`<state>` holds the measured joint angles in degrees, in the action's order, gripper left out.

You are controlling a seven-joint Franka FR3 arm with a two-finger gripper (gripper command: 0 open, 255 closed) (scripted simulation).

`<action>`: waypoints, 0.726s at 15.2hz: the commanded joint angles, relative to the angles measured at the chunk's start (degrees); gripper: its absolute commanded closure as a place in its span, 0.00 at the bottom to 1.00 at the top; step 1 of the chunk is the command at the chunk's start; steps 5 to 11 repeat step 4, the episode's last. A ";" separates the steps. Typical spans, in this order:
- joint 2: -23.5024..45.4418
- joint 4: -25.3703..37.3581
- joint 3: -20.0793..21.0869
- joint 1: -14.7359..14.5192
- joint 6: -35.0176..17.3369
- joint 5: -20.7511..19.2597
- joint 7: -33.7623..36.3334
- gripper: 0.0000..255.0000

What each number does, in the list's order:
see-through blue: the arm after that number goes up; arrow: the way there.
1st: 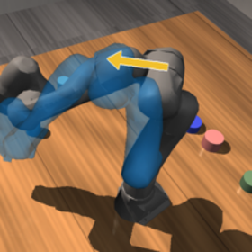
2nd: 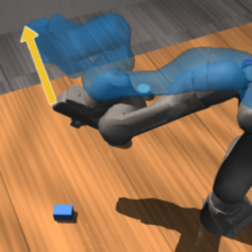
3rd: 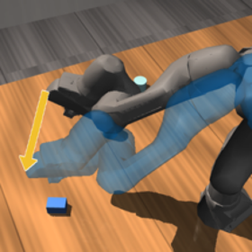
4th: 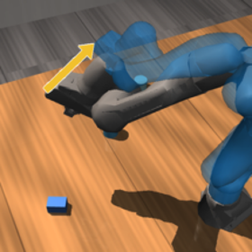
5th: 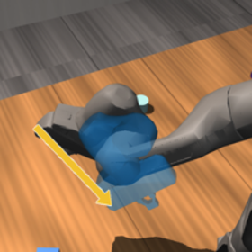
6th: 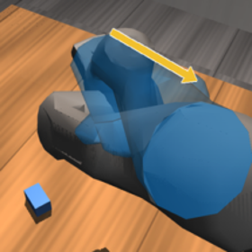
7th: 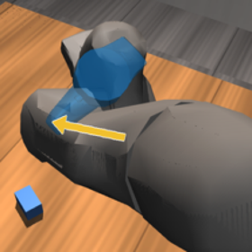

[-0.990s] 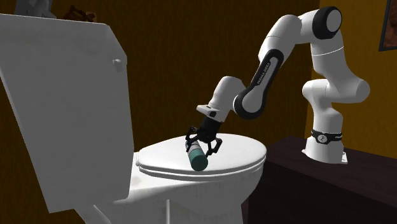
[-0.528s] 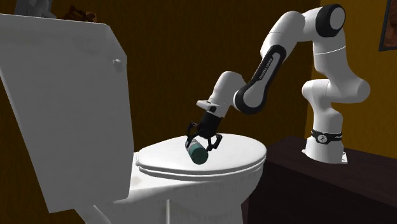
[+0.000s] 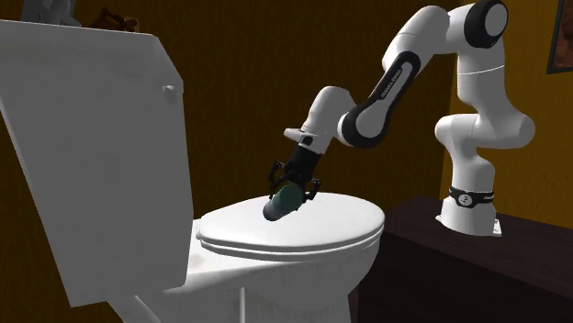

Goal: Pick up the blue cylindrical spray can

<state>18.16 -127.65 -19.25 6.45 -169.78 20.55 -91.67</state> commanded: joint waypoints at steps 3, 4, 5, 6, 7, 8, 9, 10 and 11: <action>-2.02 0.00 -2.32 -1.84 2.06 -2.42 1.97 1.00; -2.02 0.00 -2.32 -1.83 2.06 -2.42 1.98 1.00; -2.02 0.00 -2.32 -1.83 2.06 -2.42 1.98 1.00; -2.02 0.00 -2.32 -1.83 2.06 -2.42 1.98 1.00; -2.02 0.00 -2.32 -1.83 2.06 -2.42 1.98 1.00; -2.02 0.00 -2.32 -1.83 2.06 -2.42 1.98 1.00; -2.02 0.00 -2.32 -1.83 2.06 -2.42 1.98 1.00; -2.02 0.00 -2.32 -1.83 2.06 -2.42 1.98 1.00; -2.02 0.00 -2.32 -1.83 2.06 -2.42 1.98 1.00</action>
